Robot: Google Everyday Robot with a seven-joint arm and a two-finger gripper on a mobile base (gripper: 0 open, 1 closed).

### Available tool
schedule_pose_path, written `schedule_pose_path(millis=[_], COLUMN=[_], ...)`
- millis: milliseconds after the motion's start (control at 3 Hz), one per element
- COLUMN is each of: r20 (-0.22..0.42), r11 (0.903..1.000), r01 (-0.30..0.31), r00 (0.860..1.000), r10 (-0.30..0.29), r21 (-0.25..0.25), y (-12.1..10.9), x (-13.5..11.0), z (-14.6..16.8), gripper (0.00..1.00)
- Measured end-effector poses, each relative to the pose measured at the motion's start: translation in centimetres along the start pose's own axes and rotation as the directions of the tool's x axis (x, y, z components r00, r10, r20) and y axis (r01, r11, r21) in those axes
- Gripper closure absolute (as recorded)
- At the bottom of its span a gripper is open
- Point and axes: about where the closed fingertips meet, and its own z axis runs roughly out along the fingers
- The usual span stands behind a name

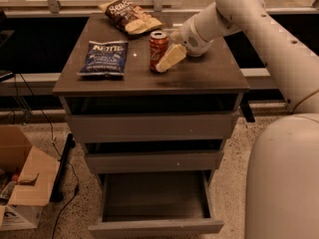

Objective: Place coke can into bottom drawer

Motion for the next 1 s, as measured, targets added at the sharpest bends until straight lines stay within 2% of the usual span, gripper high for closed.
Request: schedule_pose_path(millis=[333, 667, 1000], r20=[0.056, 0.11, 0.132], r11=[0.9954, 0.9832, 0.9741], r01=[0.082, 0.15, 0.177], r00=[0.995, 0.984, 0.978], r10=[-0.079, -0.138, -0.159], r21=[-0.05, -0.105, -0.14], y=[0.8, 2.4, 4.5], x=[-3.5, -6.1, -7.4], z=[1.4, 2.4, 1.9], gripper=[0.43, 0.66, 0.89])
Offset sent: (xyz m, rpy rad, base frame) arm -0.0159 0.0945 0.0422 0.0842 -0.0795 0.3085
